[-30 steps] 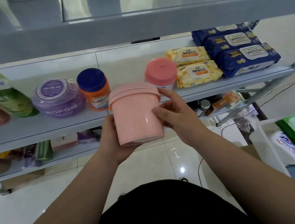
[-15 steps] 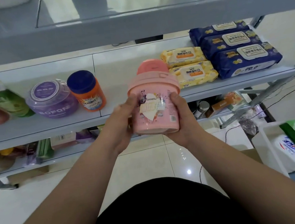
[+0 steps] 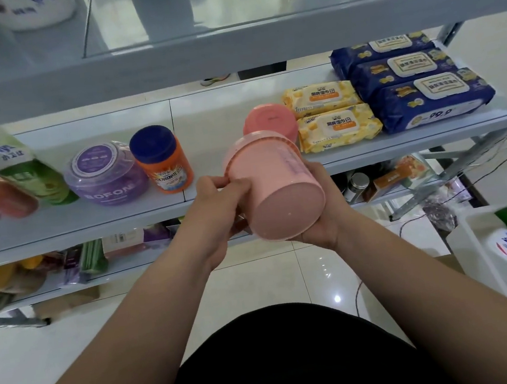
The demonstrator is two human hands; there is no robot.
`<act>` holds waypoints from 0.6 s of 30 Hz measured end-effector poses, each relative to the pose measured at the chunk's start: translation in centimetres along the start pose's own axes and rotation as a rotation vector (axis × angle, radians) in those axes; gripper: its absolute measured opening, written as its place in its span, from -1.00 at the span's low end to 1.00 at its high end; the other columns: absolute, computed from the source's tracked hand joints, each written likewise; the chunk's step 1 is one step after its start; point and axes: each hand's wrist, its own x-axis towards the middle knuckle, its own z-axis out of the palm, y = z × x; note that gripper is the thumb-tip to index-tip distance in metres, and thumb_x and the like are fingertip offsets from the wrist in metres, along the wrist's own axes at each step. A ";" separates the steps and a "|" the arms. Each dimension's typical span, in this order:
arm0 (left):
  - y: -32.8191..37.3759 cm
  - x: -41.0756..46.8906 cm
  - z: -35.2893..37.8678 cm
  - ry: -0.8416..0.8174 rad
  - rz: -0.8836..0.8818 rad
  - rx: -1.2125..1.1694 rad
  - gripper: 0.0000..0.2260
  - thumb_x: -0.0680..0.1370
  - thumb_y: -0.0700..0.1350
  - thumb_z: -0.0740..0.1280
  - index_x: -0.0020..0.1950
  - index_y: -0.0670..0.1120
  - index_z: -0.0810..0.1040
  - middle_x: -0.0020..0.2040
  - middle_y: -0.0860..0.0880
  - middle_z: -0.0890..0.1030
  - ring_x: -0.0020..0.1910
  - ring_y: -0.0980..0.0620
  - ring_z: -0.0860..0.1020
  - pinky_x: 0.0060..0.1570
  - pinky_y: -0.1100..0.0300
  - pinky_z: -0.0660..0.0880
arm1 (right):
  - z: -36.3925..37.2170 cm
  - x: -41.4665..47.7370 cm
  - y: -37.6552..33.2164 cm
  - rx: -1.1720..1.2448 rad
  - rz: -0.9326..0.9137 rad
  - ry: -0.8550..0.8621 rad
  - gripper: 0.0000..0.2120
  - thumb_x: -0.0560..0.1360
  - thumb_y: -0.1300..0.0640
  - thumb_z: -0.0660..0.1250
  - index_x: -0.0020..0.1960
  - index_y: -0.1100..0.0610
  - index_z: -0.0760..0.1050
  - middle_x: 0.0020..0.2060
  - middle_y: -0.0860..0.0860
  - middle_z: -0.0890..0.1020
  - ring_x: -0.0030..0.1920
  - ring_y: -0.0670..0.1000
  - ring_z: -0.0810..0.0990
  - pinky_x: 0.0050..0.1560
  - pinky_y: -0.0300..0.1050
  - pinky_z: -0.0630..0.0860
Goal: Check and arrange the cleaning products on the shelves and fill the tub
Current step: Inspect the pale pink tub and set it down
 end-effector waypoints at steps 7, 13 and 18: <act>0.1 -0.4 -0.6 -0.043 0.010 0.028 -0.68 0.63 -0.05 0.33 0.34 -0.04 0.35 0.16 -0.12 0.51 0.03 -0.13 0.59 0.01 -0.09 0.66 | 0.0 0.2 0.6 0.011 -0.101 0.015 -0.40 0.53 -0.28 0.27 0.39 0.11 0.53 0.27 0.25 0.63 0.24 0.30 0.62 0.33 0.28 0.47; -0.6 -0.5 -1.7 -0.094 -0.005 0.002 -0.77 0.64 0.00 0.32 0.25 0.01 0.41 0.23 -0.08 0.53 0.10 -0.07 0.56 0.09 -0.15 0.63 | 0.6 0.2 1.7 -0.056 -0.251 0.020 -0.44 0.51 -0.21 0.32 0.33 0.16 0.57 0.16 0.22 0.70 0.06 0.23 0.71 0.17 0.21 0.61; -1.4 -0.4 -3.0 -0.194 -0.035 -0.174 -0.71 0.68 0.10 0.24 0.38 0.08 0.45 0.30 0.02 0.55 0.27 -0.13 0.55 0.12 -0.32 0.58 | -0.1 1.4 2.3 -0.328 -0.448 -0.086 0.15 0.07 -0.15 0.71 0.50 0.28 0.35 0.31 0.23 0.55 0.29 0.22 0.56 0.37 0.27 0.48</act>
